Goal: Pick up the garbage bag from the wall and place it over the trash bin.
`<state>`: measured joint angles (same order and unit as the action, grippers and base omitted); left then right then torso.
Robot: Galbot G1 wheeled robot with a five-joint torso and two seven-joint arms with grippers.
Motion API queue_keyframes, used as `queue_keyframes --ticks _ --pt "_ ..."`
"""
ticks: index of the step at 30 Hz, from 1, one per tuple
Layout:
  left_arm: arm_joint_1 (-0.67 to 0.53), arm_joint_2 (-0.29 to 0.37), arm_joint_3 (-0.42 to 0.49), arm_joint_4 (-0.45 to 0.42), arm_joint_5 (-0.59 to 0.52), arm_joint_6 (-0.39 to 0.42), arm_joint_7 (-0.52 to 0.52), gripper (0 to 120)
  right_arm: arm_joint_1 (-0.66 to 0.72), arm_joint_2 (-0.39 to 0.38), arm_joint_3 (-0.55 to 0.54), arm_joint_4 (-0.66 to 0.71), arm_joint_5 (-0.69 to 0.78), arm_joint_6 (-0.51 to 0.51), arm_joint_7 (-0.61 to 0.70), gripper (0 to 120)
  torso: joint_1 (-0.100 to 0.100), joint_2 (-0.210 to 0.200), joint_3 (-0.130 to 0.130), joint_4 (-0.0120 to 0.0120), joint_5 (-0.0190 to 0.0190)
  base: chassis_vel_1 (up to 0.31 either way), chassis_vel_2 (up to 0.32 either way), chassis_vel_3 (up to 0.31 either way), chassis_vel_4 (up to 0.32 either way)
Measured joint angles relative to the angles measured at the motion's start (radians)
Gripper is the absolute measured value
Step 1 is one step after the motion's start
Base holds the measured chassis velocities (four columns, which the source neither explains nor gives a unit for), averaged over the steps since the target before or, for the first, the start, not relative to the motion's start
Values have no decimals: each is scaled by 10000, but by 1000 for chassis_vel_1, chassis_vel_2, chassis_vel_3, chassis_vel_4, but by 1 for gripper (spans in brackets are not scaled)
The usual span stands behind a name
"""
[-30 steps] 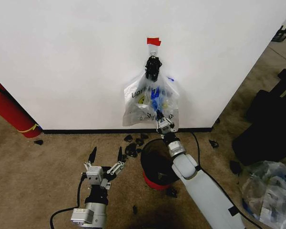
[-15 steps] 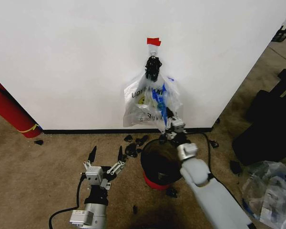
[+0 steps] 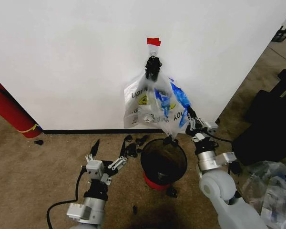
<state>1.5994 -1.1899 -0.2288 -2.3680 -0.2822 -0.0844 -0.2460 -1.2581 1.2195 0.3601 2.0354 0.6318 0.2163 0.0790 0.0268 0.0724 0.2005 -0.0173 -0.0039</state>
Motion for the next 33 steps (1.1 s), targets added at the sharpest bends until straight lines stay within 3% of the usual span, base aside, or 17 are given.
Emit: queue_keyframes --ticks 3,6,8,13,15,16,21,27,33 --pt "-436 327 171 -191 -884 464 -89 98 -65 49 82 43 134 0 -1 0 0 0 0 2 -1 0 0 0 0" --pt "-1330 1073 426 -619 -2829 1283 -221 98 -136 128 205 105 391 -9 6 0 1 0 0 -5 -2 0 0 0 0" --pt "-1830 1645 480 -868 -3900 1632 -192 97 -10 213 165 59 718 -83 60 0 0 0 0 8 0 0 0 0 0" --pt "-2907 2304 1138 -736 -4764 1922 -173 97 92 344 160 -81 1087 -122 179 0 1 0 0 2 -1 0 0 0 0" --pt "-4055 2540 1830 -537 -5378 2155 -168 97 156 391 179 -133 1264 -151 280 0 1 0 1 1 -1 0 0 0 0" --pt "-4055 2540 1830 -537 -5378 2155 -168 97 156 391 179 -133 1264 -151 280 0 1 0 1 1 -1 0 0 0 0" --pt "-6903 2253 3101 618 -6722 2540 -583 95 176 365 226 -173 1328 -204 411 0 2 0 1 -2 1 0 0 0 0" --pt "-8340 1589 3849 1822 -7348 2718 -936 94 84 282 336 -172 1321 -221 440 0 2 -1 2 5 1 0 0 0 0" --pt "-9508 854 4773 3073 -7420 2736 -1004 91 39 231 537 -143 1384 -235 464 0 2 -1 1 -4 2 0 0 0 0"
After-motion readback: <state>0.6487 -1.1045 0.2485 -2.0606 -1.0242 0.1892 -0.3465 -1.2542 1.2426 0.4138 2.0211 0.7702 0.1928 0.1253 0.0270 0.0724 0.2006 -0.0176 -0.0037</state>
